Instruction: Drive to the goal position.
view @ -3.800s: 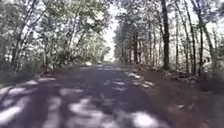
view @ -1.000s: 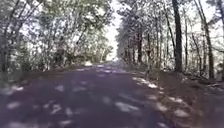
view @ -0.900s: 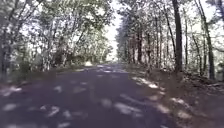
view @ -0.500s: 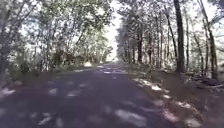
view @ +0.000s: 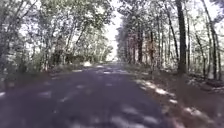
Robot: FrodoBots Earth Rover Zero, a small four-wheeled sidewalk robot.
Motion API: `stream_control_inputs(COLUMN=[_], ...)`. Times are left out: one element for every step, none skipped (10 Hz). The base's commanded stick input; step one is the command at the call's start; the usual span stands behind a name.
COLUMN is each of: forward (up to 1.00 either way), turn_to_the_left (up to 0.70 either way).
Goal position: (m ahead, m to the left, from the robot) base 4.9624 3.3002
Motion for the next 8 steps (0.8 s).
stream_control_inputs(forward=[0.45,0.45,0.45,0.45,0.45,0.45,0.45,0.45], turn_to_the_left=[0.0,0.0,0.0,0.0,0.0,0.0,0.0,0.0])
